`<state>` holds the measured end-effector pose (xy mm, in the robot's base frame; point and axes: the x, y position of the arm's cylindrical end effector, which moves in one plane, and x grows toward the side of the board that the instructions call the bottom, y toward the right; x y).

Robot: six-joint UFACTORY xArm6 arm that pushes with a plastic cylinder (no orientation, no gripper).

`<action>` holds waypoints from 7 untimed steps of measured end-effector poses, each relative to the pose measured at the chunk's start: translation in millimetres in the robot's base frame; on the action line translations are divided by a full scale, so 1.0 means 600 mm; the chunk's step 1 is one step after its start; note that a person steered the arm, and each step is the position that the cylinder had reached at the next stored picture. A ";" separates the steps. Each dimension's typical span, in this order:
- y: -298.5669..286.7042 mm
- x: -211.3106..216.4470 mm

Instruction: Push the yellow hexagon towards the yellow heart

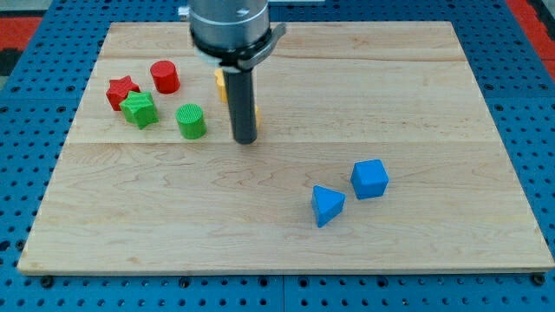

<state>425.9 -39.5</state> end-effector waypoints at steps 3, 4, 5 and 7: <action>0.049 0.004; 0.049 0.013; 0.049 0.013; 0.012 0.010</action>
<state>432.2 -32.0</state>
